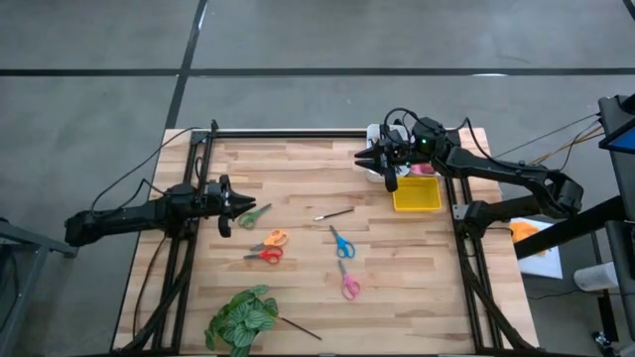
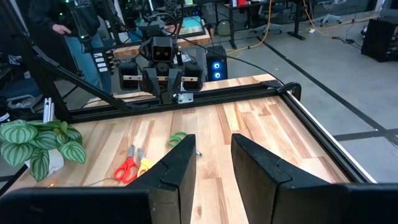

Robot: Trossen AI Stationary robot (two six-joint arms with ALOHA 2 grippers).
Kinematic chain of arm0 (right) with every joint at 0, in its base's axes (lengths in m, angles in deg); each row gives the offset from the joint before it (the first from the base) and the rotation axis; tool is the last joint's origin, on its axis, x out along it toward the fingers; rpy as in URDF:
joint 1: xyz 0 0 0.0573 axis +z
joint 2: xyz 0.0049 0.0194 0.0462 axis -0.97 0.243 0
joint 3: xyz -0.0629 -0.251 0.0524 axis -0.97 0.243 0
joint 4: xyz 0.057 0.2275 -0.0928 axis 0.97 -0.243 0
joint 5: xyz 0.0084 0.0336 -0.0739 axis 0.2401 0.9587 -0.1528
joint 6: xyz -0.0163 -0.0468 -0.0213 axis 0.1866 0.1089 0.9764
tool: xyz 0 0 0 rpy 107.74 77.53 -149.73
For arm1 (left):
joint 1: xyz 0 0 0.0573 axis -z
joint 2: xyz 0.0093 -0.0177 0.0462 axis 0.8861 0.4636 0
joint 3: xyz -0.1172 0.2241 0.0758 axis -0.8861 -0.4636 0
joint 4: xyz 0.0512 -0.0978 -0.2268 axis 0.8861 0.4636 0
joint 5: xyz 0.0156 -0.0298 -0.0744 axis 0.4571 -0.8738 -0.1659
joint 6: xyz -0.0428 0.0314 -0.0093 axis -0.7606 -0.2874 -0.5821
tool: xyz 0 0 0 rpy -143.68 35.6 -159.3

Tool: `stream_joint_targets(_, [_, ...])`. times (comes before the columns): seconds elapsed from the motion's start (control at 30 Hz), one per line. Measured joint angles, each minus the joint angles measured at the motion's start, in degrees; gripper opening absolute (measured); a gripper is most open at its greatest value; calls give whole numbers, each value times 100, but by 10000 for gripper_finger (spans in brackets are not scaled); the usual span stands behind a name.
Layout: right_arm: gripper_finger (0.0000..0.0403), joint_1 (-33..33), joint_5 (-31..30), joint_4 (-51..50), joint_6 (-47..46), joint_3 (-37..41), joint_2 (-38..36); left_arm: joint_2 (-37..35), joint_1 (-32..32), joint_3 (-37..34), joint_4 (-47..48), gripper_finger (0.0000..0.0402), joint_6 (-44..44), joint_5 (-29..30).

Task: Pick & Place Paint Supplies
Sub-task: Put the black paint brush into the white bin

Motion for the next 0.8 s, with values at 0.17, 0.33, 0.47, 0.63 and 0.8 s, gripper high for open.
stream_joint_targets(0.17, [100,-1,0,-2,0,0,0,0,0,0,-2,87,1,0])
stream_joint_targets(0.33, [100,0,0,-2,0,0,0,0,0,0,-4,87,2,0])
stream_joint_targets(0.47, [100,-2,0,0,-9,0,0,0,0,0,-4,87,2,0])
stream_joint_targets(0.63, [100,0,0,3,-67,0,0,0,0,-2,-7,87,2,1])
stream_joint_targets(0.8, [100,-2,0,18,-755,0,0,0,0,-4,-7,87,2,0])
